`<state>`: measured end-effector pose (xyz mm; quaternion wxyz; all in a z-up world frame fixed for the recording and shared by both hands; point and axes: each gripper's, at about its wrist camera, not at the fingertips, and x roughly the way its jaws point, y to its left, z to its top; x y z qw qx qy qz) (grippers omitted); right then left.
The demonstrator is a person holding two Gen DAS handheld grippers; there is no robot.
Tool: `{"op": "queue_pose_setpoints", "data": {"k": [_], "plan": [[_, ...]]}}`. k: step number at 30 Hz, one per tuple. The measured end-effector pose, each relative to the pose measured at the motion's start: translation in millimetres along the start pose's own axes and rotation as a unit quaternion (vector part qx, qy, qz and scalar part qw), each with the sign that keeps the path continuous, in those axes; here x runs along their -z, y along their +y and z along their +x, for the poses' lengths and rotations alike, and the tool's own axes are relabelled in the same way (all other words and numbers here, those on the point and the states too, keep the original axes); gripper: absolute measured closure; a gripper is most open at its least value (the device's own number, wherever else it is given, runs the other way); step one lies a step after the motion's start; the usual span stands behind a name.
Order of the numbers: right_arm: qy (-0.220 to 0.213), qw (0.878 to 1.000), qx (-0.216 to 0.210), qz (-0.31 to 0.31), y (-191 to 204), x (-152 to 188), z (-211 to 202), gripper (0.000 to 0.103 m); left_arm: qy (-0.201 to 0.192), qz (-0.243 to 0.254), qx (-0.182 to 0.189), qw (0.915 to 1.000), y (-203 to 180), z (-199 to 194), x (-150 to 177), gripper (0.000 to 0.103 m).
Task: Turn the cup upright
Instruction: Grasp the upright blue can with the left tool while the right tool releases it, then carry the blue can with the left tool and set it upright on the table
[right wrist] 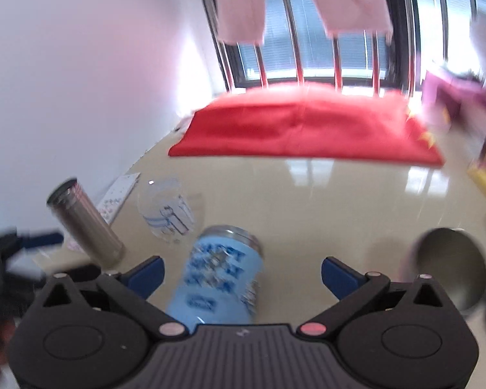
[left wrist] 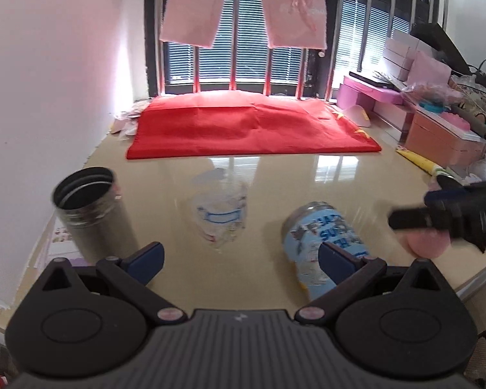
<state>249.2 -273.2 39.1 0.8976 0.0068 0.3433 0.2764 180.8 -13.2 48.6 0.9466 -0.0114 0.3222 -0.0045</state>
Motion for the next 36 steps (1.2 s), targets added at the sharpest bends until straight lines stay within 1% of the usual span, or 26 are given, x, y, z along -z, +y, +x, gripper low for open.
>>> {"op": "queue_pose_setpoints", "data": {"k": [3,7,9,12,16,19,25,26,28,29,32,36], "plan": [[-0.02,0.999,0.02,-0.041,-8,15,-16,0.0,0.02,-0.011,0.001,0.9997,-15,7,-7,0.0],[-0.026,0.995,0.033,-0.091,-19,25,-23,0.0,0.06,-0.042,0.017,0.9972,-31,25,-18,0.0],[-0.03,0.991,0.038,-0.123,-18,30,-25,0.0,0.075,-0.051,0.018,0.9957,-41,36,-25,0.0],[-0.035,0.985,0.041,-0.164,-22,36,-26,0.0,0.092,-0.051,0.015,0.9944,-58,57,-36,0.0],[-0.037,0.978,0.042,-0.198,-26,39,-23,0.0,0.121,-0.045,0.005,0.9915,-76,87,-44,0.0],[-0.036,0.977,0.04,-0.208,-32,37,-22,0.0,0.144,-0.046,-0.008,0.9884,-84,107,-47,0.0],[-0.027,0.974,0.038,-0.221,-47,29,-18,0.0,0.186,-0.044,-0.011,0.9816,-93,137,-48,0.001],[-0.026,0.974,0.039,-0.223,-48,27,-17,0.0,0.193,-0.045,-0.013,0.9801,-94,142,-47,0.003],[-0.027,0.973,0.035,-0.226,-51,26,-16,0.0,0.209,-0.046,-0.01,0.9769,-96,152,-46,0.013],[-0.027,0.973,0.034,-0.226,-51,26,-16,0.0,0.216,-0.043,-0.014,0.9752,-97,158,-45,0.015],[-0.029,0.973,0.03,-0.227,-51,25,-15,0.0,0.22,-0.045,-0.009,0.9743,-95,166,-43,0.016],[-0.029,0.973,0.025,-0.228,-50,24,-15,0.0,0.218,-0.055,0.009,0.9743,-85,163,-42,0.016]]}}
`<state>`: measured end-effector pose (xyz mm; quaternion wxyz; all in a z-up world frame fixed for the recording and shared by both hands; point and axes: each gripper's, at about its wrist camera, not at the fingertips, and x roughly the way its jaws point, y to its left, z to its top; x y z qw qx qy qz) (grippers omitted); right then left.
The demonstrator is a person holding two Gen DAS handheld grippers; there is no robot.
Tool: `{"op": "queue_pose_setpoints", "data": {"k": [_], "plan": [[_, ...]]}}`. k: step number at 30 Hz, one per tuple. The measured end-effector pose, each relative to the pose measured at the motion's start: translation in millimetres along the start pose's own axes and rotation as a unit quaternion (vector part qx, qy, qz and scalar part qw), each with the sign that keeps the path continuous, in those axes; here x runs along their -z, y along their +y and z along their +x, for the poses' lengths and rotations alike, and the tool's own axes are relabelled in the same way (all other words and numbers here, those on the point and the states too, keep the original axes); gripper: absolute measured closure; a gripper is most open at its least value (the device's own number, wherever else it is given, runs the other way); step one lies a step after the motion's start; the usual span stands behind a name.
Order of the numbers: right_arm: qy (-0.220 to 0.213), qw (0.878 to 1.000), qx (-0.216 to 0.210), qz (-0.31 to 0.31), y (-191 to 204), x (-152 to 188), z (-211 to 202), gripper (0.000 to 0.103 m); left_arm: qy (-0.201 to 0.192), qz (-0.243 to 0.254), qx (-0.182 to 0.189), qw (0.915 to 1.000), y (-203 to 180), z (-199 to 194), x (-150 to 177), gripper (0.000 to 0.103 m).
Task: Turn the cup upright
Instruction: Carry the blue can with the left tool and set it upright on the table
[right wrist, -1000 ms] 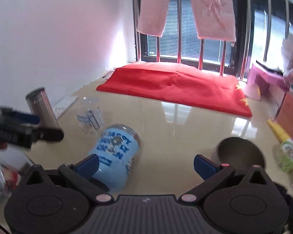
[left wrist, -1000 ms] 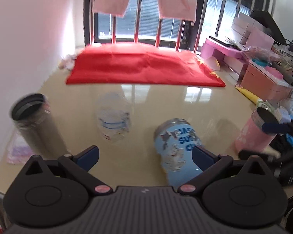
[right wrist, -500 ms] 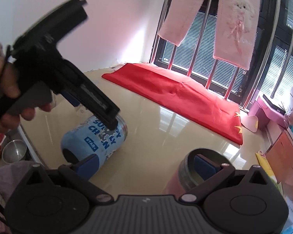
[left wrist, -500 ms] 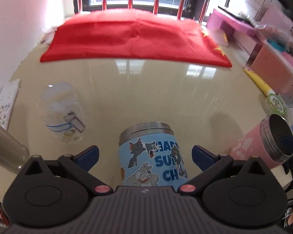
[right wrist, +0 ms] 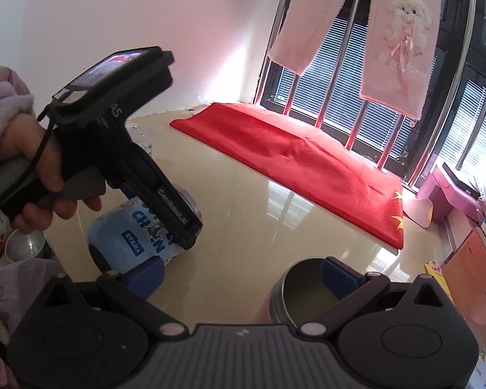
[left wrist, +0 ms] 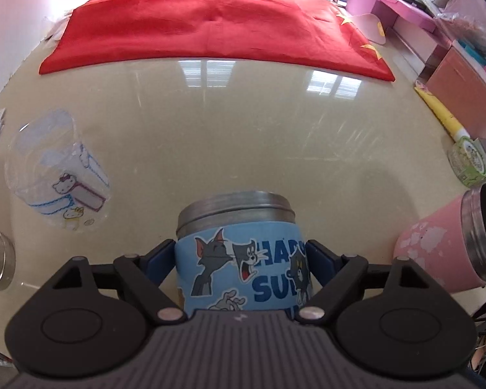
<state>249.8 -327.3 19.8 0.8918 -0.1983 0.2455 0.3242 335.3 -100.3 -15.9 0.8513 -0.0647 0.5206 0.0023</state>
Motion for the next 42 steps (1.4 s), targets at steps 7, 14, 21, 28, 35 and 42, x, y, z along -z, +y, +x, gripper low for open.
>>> {"op": "queue_pose_setpoints", "data": {"k": [7,14,21,28,35,42], "plan": [[-0.006,1.0,-0.004,0.009,2,-2,-4,0.0,-0.047,0.011,0.018,0.9987,8,-32,19,0.017],[-0.014,0.999,-0.009,0.037,12,-6,-6,0.0,-0.109,0.033,0.035,0.9929,12,-66,36,0.017],[-0.016,0.997,0.008,0.073,22,-5,-8,0.0,-0.175,0.106,0.017,0.9787,-3,-75,58,0.018],[-0.022,0.991,0.044,0.124,27,4,-15,0.0,-0.185,0.168,0.014,0.9682,-11,-67,63,0.018],[-0.017,0.986,0.066,0.15,38,13,-19,0.0,-0.216,0.183,0.019,0.9588,-5,-62,77,0.017],[-0.025,0.985,0.08,0.153,45,14,-24,0.0,-0.226,0.173,0.024,0.9584,1,-65,82,0.013]]}}
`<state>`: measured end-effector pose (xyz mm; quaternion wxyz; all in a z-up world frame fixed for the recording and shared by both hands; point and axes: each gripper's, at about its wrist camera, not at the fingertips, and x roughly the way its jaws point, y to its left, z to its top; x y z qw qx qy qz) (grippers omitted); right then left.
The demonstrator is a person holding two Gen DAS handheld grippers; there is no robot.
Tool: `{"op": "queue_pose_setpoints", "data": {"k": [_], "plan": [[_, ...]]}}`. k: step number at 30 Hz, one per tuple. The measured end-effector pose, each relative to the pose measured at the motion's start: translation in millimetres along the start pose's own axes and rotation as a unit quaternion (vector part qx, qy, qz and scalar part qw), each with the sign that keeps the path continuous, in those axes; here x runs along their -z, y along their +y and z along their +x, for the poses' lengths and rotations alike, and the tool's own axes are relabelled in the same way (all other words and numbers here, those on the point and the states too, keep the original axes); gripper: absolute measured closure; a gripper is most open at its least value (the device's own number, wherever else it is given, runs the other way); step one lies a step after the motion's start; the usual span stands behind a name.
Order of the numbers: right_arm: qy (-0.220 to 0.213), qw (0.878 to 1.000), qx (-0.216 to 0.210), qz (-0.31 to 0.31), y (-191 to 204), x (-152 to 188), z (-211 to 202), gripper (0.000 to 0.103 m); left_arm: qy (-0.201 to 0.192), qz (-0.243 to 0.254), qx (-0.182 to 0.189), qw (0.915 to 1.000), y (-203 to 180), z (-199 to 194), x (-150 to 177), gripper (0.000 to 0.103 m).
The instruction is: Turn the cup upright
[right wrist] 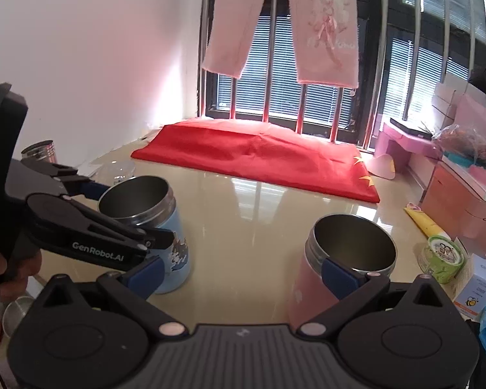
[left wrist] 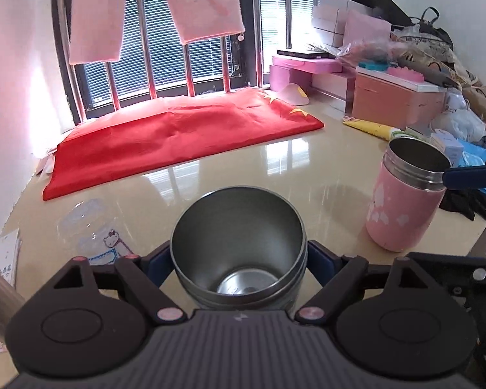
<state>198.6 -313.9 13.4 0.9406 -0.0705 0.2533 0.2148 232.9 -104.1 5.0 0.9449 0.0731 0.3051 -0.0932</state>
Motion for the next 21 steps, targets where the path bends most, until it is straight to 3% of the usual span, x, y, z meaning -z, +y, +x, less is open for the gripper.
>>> {"op": "queue_pose_setpoints", "data": {"k": [1,3,21], "plan": [[-0.003,1.0,0.001,0.001,1,1,-2,0.0,-0.013,-0.002,-0.004,0.9999,2,-4,1,0.004],[-0.007,1.0,0.002,0.002,0,1,-5,0.0,-0.039,-0.005,-0.01,0.9992,4,-15,0,0.0],[-0.051,0.999,-0.009,0.008,43,20,-44,0.0,-0.107,-0.064,-0.062,0.9903,47,-108,38,0.0]]}}
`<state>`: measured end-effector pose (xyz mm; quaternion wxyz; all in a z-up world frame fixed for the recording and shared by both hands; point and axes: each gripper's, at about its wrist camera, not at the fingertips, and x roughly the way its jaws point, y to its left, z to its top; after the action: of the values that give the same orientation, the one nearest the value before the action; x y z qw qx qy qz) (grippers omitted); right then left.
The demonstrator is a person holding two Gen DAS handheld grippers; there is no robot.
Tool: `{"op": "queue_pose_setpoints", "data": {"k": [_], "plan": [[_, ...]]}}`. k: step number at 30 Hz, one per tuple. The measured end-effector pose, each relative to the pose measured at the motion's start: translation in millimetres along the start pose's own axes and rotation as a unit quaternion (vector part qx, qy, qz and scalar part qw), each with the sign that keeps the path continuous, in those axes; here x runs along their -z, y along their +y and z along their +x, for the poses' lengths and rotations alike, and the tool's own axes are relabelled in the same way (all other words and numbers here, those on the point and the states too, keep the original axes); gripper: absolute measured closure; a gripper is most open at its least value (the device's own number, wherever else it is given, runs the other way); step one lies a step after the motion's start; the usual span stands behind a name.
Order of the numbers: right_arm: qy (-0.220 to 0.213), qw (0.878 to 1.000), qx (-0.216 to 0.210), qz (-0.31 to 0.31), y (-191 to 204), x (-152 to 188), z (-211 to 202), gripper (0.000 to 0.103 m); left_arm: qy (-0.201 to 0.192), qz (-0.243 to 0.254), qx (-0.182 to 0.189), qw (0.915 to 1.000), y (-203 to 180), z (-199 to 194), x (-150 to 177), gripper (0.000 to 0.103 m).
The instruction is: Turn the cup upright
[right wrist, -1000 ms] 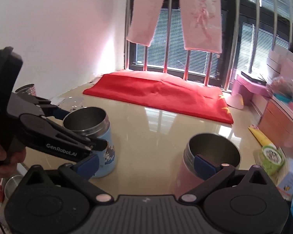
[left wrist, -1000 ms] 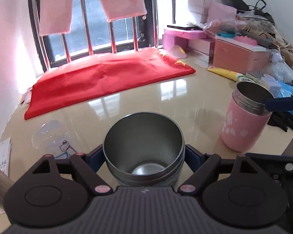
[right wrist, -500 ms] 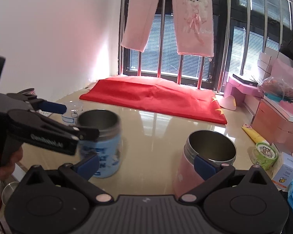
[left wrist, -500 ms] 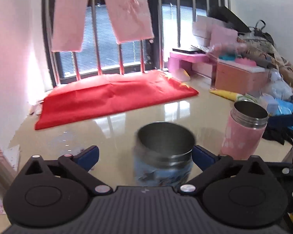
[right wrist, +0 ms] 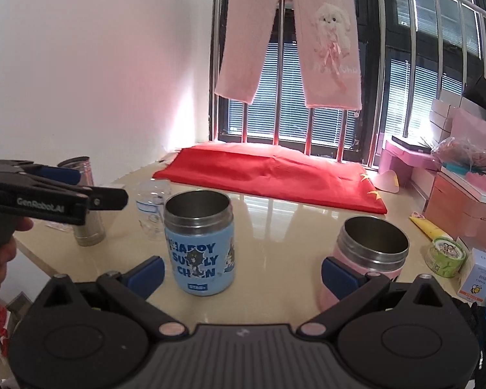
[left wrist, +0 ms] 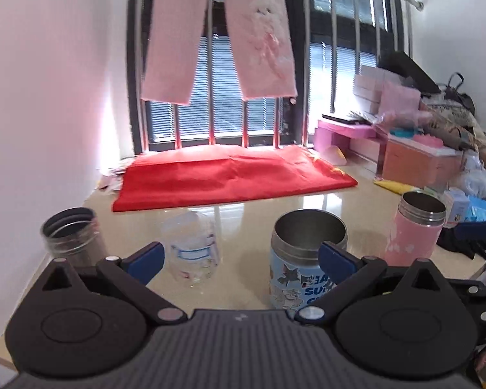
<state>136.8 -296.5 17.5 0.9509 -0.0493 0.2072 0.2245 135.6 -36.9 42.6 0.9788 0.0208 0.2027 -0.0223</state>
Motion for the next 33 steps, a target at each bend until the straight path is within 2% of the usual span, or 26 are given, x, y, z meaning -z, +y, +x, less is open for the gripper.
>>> {"op": "queue_pose_setpoints", "data": {"k": [9,18,21,25,33], "plan": [[-0.042,0.999,-0.009,0.01,25,12,-34,0.0,-0.042,-0.022,-0.021,0.9987,17,-54,18,0.0],[-0.095,0.995,0.022,0.027,53,42,-75,0.0,-0.076,-0.022,-0.041,0.9961,18,-113,60,0.0],[-0.103,0.994,0.033,0.036,61,53,-87,0.0,-0.08,-0.034,-0.035,0.9956,21,-129,77,0.0],[-0.109,0.992,0.043,0.045,64,67,-96,0.0,-0.083,-0.036,-0.041,0.9951,23,-138,96,0.0],[-0.128,0.988,0.051,0.066,60,83,-107,0.0,-0.099,-0.049,-0.045,0.9929,26,-149,103,0.0]]}}
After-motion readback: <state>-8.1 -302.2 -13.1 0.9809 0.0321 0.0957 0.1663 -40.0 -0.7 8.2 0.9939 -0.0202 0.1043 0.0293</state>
